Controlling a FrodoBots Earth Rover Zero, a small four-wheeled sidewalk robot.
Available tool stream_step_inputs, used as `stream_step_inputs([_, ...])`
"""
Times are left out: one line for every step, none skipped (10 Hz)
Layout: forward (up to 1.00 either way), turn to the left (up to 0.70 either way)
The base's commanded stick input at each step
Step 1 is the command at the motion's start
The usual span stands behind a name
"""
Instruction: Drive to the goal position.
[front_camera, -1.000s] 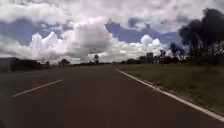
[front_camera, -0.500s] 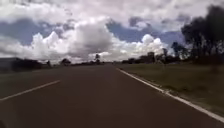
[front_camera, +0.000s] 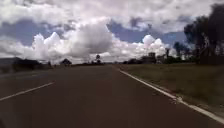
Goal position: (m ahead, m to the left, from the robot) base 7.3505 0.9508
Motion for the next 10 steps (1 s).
stream_step_inputs([1.00,0.02])
stream_step_inputs([1.00,0.00])
stream_step_inputs([1.00,0.00])
stream_step_inputs([1.00,0.00])
stream_step_inputs([1.00,0.00])
stream_step_inputs([1.00,0.25])
stream_step_inputs([1.00,0.19])
stream_step_inputs([1.00,0.12])
stream_step_inputs([1.00,0.04])
stream_step_inputs([1.00,0.00])
